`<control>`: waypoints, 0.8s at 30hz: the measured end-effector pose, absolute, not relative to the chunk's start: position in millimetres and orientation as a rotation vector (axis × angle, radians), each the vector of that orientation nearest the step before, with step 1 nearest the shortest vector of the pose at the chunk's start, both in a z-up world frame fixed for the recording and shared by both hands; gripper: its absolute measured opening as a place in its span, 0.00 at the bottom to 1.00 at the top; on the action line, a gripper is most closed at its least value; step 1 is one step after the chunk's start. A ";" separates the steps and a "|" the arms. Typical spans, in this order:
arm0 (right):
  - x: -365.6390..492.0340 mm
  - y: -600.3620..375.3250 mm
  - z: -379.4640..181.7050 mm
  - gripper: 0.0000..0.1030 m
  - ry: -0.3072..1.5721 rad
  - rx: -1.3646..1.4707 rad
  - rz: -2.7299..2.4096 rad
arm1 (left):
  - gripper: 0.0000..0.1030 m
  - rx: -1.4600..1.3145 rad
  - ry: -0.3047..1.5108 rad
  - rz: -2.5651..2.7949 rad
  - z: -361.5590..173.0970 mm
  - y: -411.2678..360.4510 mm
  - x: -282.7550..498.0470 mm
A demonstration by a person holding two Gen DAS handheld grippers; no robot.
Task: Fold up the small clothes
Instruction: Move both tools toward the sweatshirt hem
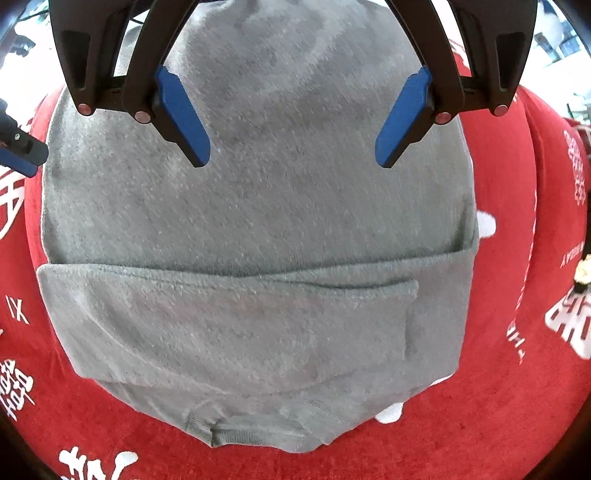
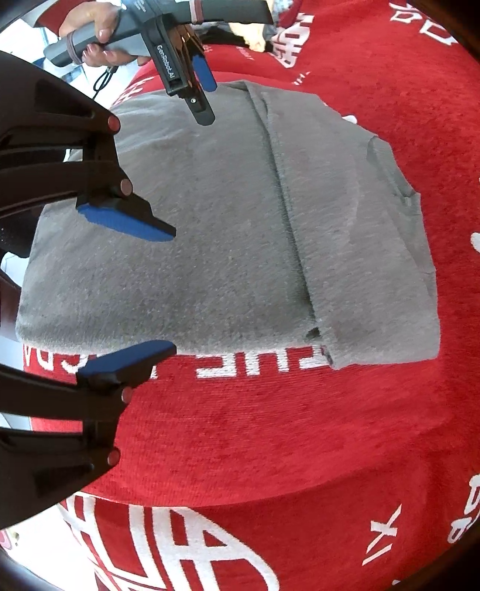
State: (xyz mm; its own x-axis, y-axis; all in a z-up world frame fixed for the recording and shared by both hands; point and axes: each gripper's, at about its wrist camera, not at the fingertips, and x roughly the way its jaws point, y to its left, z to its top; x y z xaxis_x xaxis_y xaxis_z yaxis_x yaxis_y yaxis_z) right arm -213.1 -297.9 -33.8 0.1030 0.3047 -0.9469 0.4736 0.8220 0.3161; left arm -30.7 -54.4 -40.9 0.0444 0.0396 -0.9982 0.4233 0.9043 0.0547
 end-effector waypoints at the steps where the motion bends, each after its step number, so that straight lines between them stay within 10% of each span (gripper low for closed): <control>1: -214.0 -297.8 -33.7 0.59 1.499 0.650 -0.131 | 0.89 0.371 1.509 -0.293 -39.1 -54.9 -35.1; 24: -260.3 -252.7 -10.1 0.59 1.468 0.550 -0.054 | 0.89 0.271 1.479 -0.262 -1.0 -4.4 -140.9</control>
